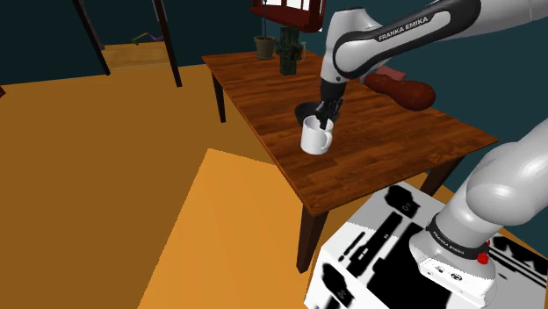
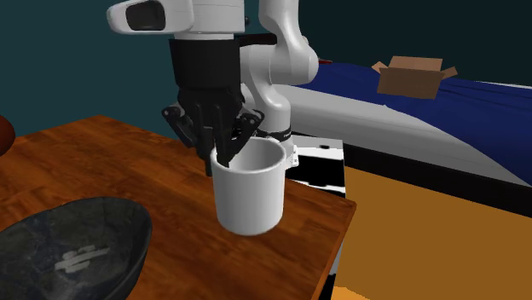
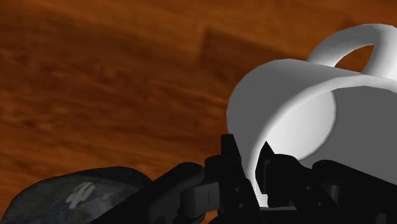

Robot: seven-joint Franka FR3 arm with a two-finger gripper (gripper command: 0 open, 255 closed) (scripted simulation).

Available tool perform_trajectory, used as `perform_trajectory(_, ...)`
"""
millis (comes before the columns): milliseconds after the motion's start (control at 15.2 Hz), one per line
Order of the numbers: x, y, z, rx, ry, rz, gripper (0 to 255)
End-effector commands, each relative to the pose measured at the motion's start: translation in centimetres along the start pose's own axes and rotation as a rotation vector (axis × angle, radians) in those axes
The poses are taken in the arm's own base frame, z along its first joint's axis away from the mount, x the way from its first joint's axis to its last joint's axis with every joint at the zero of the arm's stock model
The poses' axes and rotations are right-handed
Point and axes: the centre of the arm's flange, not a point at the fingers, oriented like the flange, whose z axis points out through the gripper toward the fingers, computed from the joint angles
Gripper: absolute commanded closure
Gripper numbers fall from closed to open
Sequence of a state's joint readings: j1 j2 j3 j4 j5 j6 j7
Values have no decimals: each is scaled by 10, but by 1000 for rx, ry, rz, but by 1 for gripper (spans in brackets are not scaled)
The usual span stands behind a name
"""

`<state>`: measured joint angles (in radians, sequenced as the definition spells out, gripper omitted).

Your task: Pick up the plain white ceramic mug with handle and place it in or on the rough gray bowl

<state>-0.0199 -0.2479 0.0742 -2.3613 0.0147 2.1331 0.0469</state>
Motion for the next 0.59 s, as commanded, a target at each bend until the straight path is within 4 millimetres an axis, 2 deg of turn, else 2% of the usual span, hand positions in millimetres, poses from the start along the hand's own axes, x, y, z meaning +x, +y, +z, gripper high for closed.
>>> perform_trajectory(0,1,0,-12,0,0,0,255)
perform_trajectory(528,1,1,-54,0,0,0,255)
